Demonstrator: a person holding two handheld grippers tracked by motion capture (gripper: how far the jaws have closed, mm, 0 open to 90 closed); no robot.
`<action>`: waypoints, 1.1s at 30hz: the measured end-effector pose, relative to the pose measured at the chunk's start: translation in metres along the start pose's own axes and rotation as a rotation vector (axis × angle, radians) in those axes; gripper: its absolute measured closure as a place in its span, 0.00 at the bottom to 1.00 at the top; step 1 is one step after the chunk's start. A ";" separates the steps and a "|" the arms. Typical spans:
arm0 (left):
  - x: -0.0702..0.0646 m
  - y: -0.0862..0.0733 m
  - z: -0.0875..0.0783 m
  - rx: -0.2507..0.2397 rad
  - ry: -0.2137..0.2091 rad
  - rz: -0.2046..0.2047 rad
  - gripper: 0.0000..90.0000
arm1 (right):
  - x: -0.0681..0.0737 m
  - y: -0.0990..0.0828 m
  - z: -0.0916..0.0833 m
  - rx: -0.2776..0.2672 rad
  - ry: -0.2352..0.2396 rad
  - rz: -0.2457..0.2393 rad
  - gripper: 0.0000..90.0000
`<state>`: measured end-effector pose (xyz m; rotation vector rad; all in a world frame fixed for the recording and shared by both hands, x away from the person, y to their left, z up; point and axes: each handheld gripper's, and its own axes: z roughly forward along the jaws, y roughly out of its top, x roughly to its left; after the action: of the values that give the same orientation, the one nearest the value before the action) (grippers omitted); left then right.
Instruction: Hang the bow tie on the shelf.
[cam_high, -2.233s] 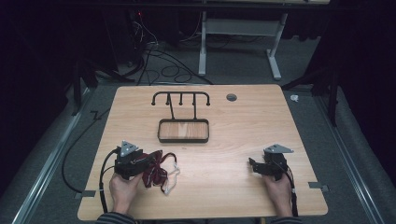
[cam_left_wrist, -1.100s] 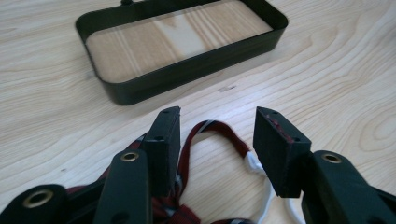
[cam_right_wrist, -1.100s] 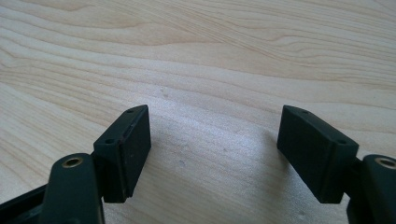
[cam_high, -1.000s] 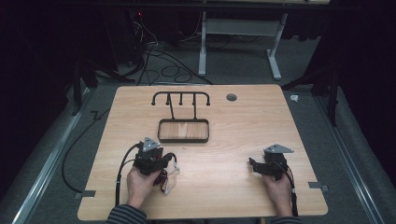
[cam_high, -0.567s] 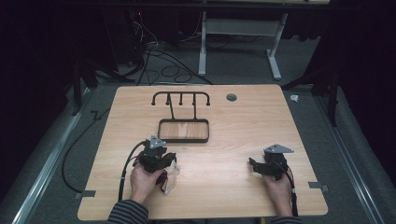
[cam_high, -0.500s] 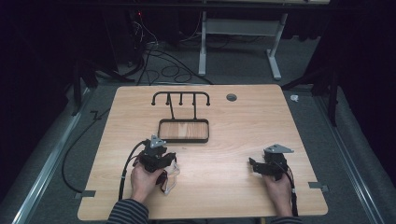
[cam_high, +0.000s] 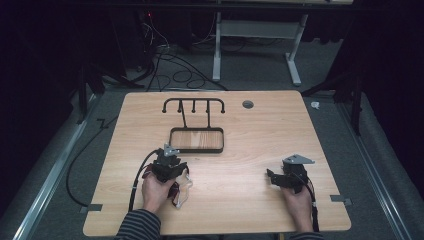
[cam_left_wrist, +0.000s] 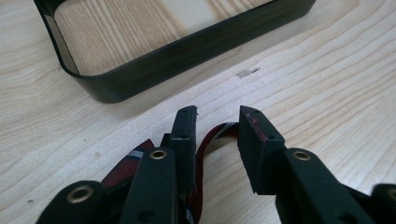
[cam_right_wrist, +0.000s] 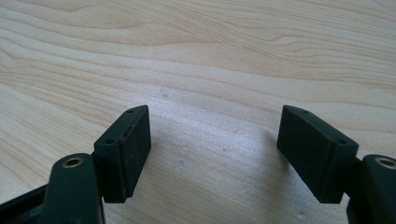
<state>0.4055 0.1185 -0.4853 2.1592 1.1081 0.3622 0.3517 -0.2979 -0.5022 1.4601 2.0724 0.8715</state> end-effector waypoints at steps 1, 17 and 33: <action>0.000 0.000 0.001 0.004 0.002 0.002 0.77 | 0.000 0.000 0.000 0.000 0.000 0.000 0.30; 0.000 -0.001 0.006 0.038 0.021 0.023 0.98 | 0.000 0.000 0.000 0.000 0.001 0.000 0.30; 0.005 0.002 -0.020 -0.041 -0.037 -0.020 1.00 | 0.000 0.000 0.000 0.000 0.001 0.001 0.30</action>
<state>0.3993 0.1299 -0.4696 2.1098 1.0919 0.3323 0.3517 -0.2980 -0.5022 1.4607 2.0725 0.8726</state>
